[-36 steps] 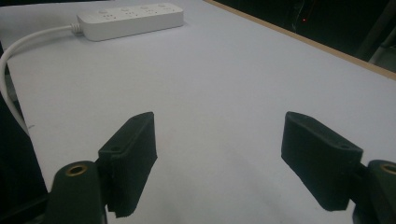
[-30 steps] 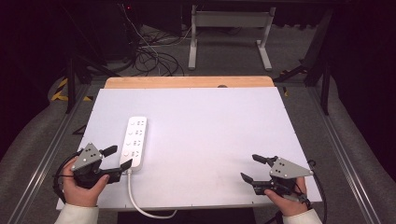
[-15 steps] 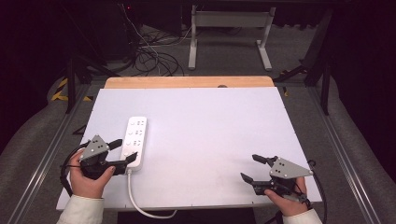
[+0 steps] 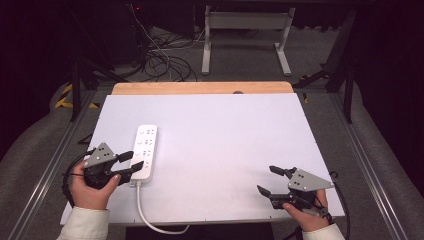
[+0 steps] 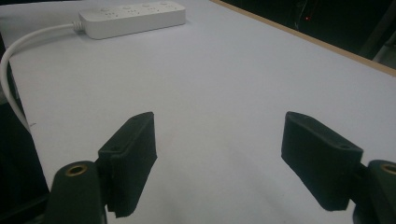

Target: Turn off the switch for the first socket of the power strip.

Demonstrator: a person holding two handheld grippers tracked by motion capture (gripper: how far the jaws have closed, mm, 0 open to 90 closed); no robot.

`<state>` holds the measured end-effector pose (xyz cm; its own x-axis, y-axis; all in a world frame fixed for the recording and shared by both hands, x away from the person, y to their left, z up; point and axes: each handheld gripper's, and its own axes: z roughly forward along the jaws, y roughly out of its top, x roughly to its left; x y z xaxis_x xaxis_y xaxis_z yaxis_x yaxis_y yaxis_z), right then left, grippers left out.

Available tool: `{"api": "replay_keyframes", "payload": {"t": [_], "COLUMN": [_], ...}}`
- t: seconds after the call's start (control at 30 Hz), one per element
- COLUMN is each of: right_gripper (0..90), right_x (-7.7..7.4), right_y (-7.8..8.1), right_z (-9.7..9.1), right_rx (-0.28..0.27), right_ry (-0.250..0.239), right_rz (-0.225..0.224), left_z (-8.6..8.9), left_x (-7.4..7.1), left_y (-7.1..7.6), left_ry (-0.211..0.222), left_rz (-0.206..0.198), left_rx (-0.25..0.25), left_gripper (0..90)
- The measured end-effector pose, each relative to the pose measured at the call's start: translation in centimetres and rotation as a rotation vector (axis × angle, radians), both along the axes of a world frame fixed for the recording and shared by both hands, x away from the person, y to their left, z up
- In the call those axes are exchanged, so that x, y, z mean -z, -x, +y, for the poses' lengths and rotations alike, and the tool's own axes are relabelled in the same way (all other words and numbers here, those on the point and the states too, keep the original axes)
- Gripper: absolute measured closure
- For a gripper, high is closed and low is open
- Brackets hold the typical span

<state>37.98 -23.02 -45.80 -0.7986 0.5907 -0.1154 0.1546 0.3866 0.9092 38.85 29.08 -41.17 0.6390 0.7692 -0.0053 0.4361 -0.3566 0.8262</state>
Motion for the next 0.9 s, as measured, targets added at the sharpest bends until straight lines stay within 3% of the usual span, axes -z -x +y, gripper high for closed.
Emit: {"api": "replay_keyframes", "payload": {"t": [0.07,0.1,0.27,0.3,0.5,0.7,0.9], "right_gripper": [26.9,27.0,27.0,27.0,27.1,27.2,27.2], "right_x": [0.0,0.0,0.0,0.1,0.1,0.1,0.1], "right_y": [0.0,0.0,0.0,0.0,0.0,0.0,0.0], "right_z": [0.0,0.0,0.0,0.0,0.0,0.0,0.0], "right_rx": [-0.001,0.000,0.001,0.001,0.001,-0.002,-0.005], "right_ry": [-0.002,-0.002,-0.005,-0.004,-0.005,-0.002,0.000], "right_rz": [0.001,0.001,-0.001,0.000,0.002,-0.001,0.000], "left_z": [0.1,0.0,0.3,0.3,0.3,0.4,0.4], "left_x": [-0.4,-0.5,-1.1,-1.1,-1.4,-1.4,-1.6], "left_y": [-0.2,-0.3,-0.5,-0.5,-0.9,-1.0,-1.3], "left_ry": [-0.017,-0.021,-0.028,-0.019,-0.056,-0.019,-0.066], "left_rz": [0.012,0.027,0.057,0.070,0.102,0.149,0.146], "left_rx": [0.010,0.014,0.026,0.026,0.038,0.043,0.051], "left_gripper": [55.6,62.7,76.6,78.6,89.5,90.0,90.0]}}
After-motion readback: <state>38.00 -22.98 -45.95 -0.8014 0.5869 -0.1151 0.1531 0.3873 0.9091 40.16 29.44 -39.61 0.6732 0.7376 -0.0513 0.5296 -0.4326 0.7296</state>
